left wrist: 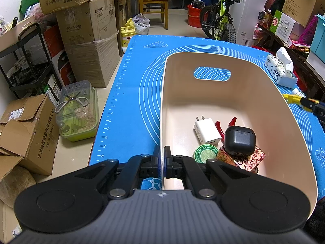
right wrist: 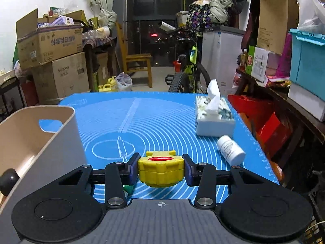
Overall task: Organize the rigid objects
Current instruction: 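Carry the yellow tool into the bin and release it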
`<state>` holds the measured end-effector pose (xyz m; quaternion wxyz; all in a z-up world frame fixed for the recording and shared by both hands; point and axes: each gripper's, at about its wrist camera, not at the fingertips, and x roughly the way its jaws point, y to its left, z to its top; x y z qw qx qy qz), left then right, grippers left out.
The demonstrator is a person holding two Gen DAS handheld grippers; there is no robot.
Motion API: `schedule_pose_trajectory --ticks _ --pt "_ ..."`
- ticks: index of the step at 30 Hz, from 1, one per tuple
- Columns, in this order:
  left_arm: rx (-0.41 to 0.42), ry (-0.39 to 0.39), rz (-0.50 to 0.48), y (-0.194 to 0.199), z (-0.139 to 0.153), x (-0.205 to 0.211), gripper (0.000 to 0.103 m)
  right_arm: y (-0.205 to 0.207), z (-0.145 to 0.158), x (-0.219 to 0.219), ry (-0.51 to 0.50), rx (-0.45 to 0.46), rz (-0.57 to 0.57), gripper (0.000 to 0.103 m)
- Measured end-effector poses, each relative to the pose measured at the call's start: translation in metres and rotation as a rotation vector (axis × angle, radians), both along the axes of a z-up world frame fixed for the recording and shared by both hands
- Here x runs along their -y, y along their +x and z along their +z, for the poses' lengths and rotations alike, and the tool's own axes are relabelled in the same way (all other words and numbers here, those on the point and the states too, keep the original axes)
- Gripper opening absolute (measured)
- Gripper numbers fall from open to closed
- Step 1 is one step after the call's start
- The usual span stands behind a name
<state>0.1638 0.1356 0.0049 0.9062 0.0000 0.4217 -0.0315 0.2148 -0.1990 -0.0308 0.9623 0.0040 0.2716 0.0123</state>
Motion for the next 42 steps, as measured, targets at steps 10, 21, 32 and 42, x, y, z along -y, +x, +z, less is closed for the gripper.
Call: schedule_pose_trajectory --ticks 10,21,32,42 --pt "-0.001 -0.001 0.001 0.0 0.0 -0.001 0.004 -0.011 0.051 -0.024 0.038 0.098 0.107 0.049" --pt "-0.002 -0.001 0.001 0.0 0.0 -0.001 0.004 -0.017 0.085 -0.09 0.078 0.16 0.32 0.049" --pt "-0.001 -0.001 0.001 0.0 0.0 -0.001 0.004 -0.015 0.052 -0.157 -0.001 -0.014 0.501 0.049" --pt "-0.002 -0.001 0.001 0.0 0.0 0.0 0.004 -0.016 0.037 -0.162 -0.023 -0.116 0.51 0.07"
